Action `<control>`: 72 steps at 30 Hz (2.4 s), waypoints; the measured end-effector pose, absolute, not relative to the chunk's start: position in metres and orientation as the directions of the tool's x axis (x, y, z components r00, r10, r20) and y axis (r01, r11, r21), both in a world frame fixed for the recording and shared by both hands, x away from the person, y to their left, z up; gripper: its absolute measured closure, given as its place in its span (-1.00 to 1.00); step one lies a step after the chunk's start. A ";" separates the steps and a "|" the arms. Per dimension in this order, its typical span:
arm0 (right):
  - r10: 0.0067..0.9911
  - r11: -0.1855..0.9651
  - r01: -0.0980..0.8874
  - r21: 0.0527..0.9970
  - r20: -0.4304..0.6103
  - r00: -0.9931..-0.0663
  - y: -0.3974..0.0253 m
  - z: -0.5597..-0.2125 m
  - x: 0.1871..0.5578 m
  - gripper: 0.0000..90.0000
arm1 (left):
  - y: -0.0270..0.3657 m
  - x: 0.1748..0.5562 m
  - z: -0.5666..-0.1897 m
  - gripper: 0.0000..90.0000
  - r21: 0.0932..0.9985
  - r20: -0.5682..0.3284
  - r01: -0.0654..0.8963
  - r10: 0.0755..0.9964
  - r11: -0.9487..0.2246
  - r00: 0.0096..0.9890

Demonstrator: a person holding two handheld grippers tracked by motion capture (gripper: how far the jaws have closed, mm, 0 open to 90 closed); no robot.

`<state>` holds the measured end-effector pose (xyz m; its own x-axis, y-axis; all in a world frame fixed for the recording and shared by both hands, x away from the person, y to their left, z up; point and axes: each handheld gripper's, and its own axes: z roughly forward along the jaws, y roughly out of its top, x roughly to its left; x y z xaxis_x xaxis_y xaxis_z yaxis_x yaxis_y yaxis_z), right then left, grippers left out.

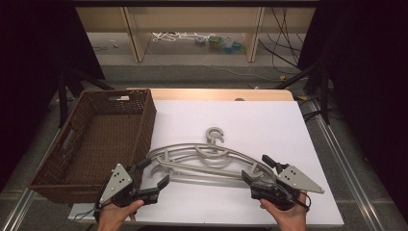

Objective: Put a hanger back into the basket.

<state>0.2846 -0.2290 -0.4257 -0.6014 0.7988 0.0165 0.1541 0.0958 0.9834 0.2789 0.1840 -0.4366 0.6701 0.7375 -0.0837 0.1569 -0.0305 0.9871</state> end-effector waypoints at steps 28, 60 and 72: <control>0.735 0.297 0.199 0.934 -0.091 -0.672 -0.224 -0.393 0.326 -0.57 | 0.185 0.278 -0.436 -0.64 0.987 -0.089 0.156 0.734 -0.023 0.673; 0.607 0.632 0.369 0.681 -0.139 -0.783 -0.191 -0.395 0.411 -0.16 | 0.187 0.277 -0.435 -0.64 0.987 -0.088 0.158 0.724 -0.029 0.684; 0.543 0.746 0.405 0.529 -0.131 -0.830 -0.180 -0.422 0.433 0.15 | 0.186 0.277 -0.435 -0.64 0.988 -0.088 0.154 0.715 -0.028 0.693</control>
<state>0.4328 -0.1796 -0.4219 -0.8297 0.5426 -0.1309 0.4045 0.7461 0.5289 0.2775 0.1861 -0.4353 0.6935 0.7151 -0.0879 0.1544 -0.0284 0.9876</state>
